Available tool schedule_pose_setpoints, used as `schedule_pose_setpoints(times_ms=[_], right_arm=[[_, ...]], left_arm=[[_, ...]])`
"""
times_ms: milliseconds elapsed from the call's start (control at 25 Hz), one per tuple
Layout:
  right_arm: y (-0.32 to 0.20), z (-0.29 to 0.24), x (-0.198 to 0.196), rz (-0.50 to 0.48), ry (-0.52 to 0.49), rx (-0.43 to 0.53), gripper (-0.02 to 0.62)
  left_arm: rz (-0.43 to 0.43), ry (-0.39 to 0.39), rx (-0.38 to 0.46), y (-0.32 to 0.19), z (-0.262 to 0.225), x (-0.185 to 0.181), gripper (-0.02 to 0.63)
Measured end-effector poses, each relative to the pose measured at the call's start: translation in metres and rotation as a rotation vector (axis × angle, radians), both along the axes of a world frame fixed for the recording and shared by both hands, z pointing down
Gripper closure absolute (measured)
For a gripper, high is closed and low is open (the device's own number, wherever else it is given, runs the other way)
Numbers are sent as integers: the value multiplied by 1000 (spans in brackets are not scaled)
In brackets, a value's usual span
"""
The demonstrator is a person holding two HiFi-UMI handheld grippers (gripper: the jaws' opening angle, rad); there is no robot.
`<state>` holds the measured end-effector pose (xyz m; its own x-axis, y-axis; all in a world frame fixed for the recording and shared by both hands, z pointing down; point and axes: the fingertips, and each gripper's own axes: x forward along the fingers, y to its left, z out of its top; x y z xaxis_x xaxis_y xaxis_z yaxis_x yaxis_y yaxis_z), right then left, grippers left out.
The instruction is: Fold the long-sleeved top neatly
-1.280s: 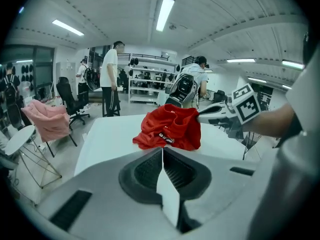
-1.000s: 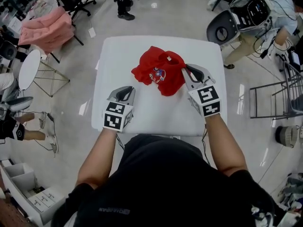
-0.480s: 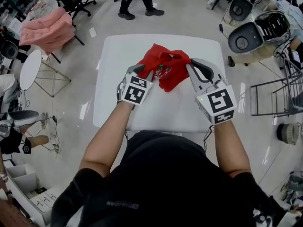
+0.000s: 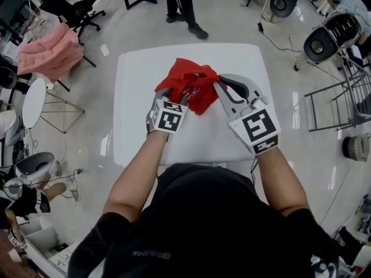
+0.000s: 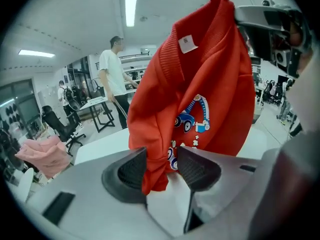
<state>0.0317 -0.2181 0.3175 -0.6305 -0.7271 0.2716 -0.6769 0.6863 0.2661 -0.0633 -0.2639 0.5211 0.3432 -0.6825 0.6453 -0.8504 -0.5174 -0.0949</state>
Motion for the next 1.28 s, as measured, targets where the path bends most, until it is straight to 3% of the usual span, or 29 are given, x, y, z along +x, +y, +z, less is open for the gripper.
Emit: schedule_pose_setpoints(times_ms=[160, 240, 360, 480, 640, 720, 840, 960, 1080, 1160, 1280], right_arm=[[6, -3, 2, -2, -17, 1, 565], [5, -2, 4, 16, -8, 0, 565], [-4, 6, 10, 68, 15, -13, 563], [-17, 28, 27, 108, 34, -89, 561], [-33, 72, 49, 127, -1, -225, 561], [-33, 91, 55, 103, -2, -273, 561], [-22, 100, 47, -11, 12, -269, 558], [-15, 119, 25, -100, 54, -282, 557], [-14, 183, 4, -137, 148, -481, 538], [-14, 220, 0, -115, 179, -614, 464], [-10, 220, 7, -35, 113, -661, 460]], left_arm=[[-78, 13, -15, -12, 4, -11, 435], [-94, 29, -2, -11, -1, -20, 517], [-98, 84, 30, 2, -18, -41, 543], [-46, 148, 53, 29, -43, -57, 548], [66, 154, 33, 75, -58, -85, 548], [72, 119, 25, 94, -63, -105, 549], [-17, 79, 104, 102, -94, -127, 552], [-121, 130, 197, 94, -130, -139, 553], [-166, 170, 89, 83, -110, -145, 553], [-195, 148, 1, 80, -86, -149, 552], [-215, 146, -29, 78, -71, -150, 552]])
